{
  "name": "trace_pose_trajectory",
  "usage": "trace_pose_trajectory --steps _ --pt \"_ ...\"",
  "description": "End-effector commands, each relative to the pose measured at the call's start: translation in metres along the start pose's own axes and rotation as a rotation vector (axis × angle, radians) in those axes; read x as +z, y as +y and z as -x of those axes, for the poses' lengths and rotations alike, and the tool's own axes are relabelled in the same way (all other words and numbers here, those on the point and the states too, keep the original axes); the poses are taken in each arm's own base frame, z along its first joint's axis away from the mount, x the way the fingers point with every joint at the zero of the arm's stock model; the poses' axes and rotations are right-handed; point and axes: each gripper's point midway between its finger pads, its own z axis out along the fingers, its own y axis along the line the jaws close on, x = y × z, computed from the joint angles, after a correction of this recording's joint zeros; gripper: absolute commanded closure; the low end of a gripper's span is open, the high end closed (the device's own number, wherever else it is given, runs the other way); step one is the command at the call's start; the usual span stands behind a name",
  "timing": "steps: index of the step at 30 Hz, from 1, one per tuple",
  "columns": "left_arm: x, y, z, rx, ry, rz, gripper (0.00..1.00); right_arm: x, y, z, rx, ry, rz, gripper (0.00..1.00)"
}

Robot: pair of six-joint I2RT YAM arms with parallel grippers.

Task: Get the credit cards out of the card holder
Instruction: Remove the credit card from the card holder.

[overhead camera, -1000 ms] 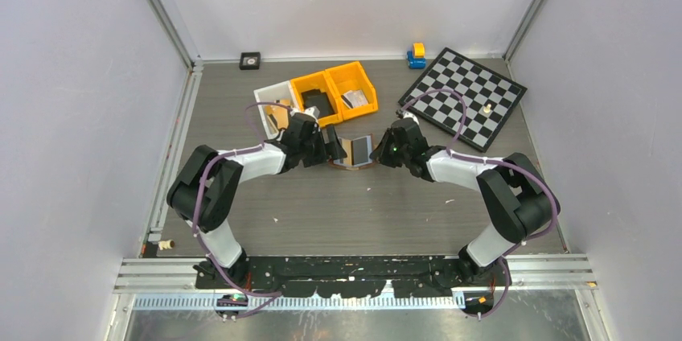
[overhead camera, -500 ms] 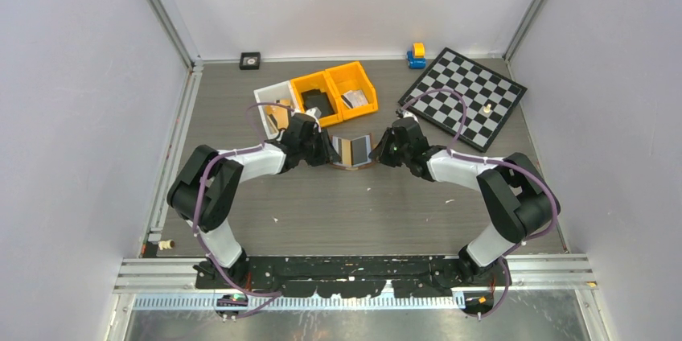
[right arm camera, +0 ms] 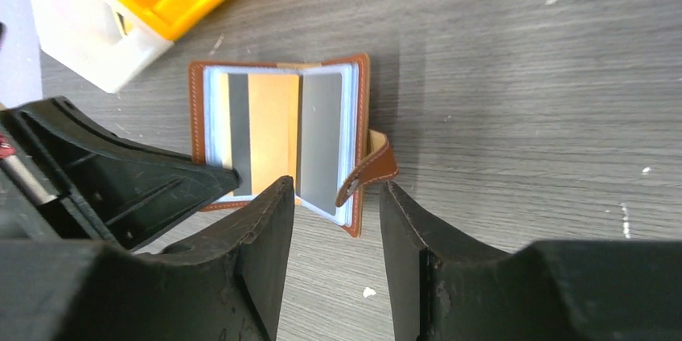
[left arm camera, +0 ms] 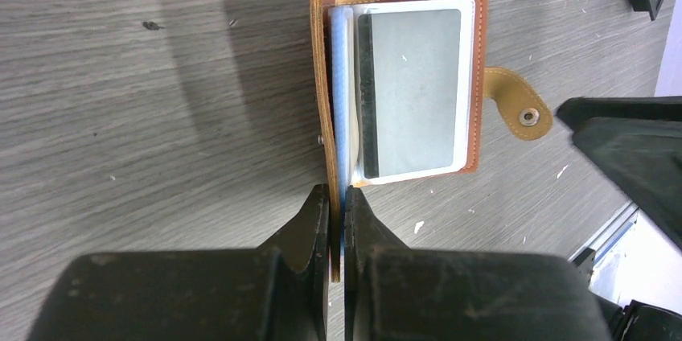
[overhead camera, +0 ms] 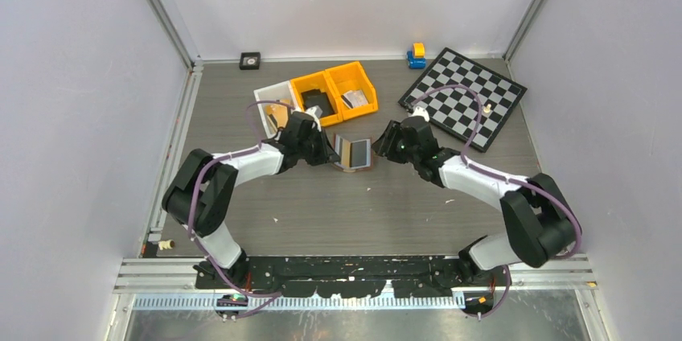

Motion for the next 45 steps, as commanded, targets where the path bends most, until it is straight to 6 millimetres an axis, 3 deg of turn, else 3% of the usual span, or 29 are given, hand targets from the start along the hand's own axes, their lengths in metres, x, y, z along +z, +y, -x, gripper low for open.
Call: trace_pose_trajectory --steps 1,8,16,21,27,35,39,45 --pt "-0.018 -0.007 0.0 0.037 -0.004 -0.01 1.0 -0.021 0.004 0.03 -0.025 -0.129 -0.004 0.51" --pt "-0.034 -0.012 -0.016 0.074 -0.013 -0.033 1.0 -0.033 0.027 0.031 -0.02 -0.136 0.122 0.54" --pt "-0.031 -0.016 -0.012 0.078 -0.022 -0.046 1.0 -0.009 0.043 0.005 -0.031 0.014 0.207 0.67" --pt "-0.029 -0.016 -0.011 0.079 -0.027 -0.046 1.0 0.009 0.039 -0.011 -0.014 0.093 0.181 0.78" --pt "-0.03 -0.018 -0.01 0.084 -0.034 -0.061 0.98 0.029 0.026 -0.027 -0.004 0.175 0.114 0.99" --pt "-0.032 -0.019 -0.01 0.088 -0.039 -0.068 0.92 0.041 0.017 -0.039 0.002 0.232 0.074 1.0" --pt "-0.032 -0.021 -0.011 0.088 -0.032 -0.079 0.84 0.046 0.017 -0.044 0.009 0.262 0.077 0.99" --pt "-0.034 -0.025 -0.011 0.091 -0.038 -0.102 0.61 0.052 0.017 -0.053 0.022 0.309 0.082 0.99"
